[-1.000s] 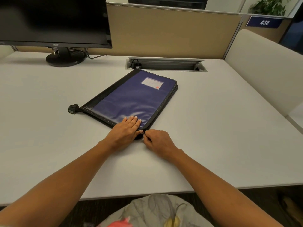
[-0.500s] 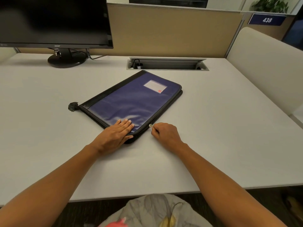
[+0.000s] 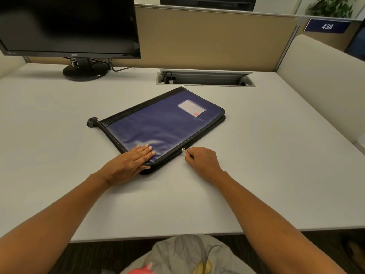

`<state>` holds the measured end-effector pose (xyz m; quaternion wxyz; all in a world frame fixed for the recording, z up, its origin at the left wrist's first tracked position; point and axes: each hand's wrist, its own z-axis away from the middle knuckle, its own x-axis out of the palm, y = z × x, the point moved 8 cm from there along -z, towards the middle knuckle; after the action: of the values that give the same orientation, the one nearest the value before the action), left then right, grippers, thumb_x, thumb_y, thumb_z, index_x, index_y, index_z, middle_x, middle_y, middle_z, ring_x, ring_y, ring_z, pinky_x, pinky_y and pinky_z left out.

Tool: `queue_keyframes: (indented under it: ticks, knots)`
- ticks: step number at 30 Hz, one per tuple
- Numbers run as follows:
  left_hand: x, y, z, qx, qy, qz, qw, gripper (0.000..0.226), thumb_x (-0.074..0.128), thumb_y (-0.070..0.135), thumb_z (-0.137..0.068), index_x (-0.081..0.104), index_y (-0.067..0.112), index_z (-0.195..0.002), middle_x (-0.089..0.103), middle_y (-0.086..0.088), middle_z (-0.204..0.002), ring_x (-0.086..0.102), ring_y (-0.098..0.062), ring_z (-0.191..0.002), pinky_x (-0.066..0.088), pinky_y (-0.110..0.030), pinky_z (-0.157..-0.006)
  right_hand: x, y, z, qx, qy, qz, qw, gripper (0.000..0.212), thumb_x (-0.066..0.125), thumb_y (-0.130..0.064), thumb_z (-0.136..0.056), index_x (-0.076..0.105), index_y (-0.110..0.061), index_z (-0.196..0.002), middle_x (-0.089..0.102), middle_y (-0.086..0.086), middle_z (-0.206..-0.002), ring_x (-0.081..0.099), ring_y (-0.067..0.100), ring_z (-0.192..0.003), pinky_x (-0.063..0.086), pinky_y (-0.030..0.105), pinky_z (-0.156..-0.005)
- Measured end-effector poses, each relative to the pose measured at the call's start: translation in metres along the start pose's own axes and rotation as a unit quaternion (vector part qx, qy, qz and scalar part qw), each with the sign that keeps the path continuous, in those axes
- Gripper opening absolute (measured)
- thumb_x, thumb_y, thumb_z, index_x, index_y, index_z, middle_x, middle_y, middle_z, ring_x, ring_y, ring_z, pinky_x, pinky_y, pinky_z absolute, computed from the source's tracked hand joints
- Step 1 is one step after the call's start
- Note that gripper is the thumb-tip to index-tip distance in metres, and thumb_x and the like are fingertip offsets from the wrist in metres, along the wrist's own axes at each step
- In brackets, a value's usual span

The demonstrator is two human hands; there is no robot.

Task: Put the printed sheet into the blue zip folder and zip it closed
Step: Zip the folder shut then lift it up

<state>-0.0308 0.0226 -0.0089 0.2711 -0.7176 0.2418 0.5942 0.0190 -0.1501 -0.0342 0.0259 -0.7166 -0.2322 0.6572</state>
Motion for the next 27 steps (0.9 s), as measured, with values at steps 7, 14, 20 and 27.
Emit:
queue_keyframes:
  ticks: [7, 14, 20, 27]
  knots:
    - [-0.006, -0.009, 0.016, 0.015, 0.015, -0.003, 1.0, 0.07, 0.013, 0.04, -0.099, 0.057, -0.013, -0.114, 0.059, -0.029, -0.119, 0.057, -0.048, -0.104, -0.011, -0.008, -0.105, -0.015, 0.036, -0.003, 0.074, 0.048, -0.044, 0.995, 0.031, 0.042, -0.018, -0.088, 0.034, -0.014, -0.059, 0.041, 0.005, -0.057, 0.035, 0.022, -0.056, 0.026, 0.029, -0.054]
    - [0.0, -0.03, 0.032, -0.025, 0.016, 0.06, 0.998, 0.071, 0.015, 0.046, -0.097, 0.049, -0.01, -0.123, 0.052, -0.026, -0.129, 0.037, -0.036, -0.124, -0.005, -0.009, -0.109, -0.02, 0.053, -0.004, 0.081, 0.051, -0.024, 0.995, 0.032, 0.043, -0.019, -0.091, 0.037, -0.011, -0.06, 0.042, 0.006, -0.058, 0.035, 0.019, -0.055, 0.026, 0.029, -0.054]
    - [0.004, -0.032, 0.032, -0.075, -0.001, 0.076, 0.994, 0.071, 0.02, 0.05, -0.096, 0.053, -0.006, -0.123, 0.055, -0.022, -0.128, 0.048, -0.041, -0.12, 0.001, -0.012, -0.111, -0.019, 0.052, -0.003, 0.081, 0.049, -0.023, 0.995, 0.032, 0.042, -0.019, -0.092, 0.038, -0.011, -0.062, 0.044, 0.007, -0.059, 0.036, 0.02, -0.056, 0.026, 0.029, -0.055]
    - [-0.001, -0.018, 0.016, -0.134, -0.011, 0.041, 0.99, 0.078, 0.012, 0.054, -0.093, 0.061, -0.002, -0.116, 0.063, -0.019, -0.119, 0.061, -0.034, -0.109, 0.048, -0.047, -0.09, -0.018, 0.051, 0.0, 0.094, 0.05, -0.017, 0.994, 0.032, 0.04, -0.02, -0.092, 0.036, -0.011, -0.062, 0.044, 0.006, -0.061, 0.038, 0.023, -0.058, 0.027, 0.03, -0.056]
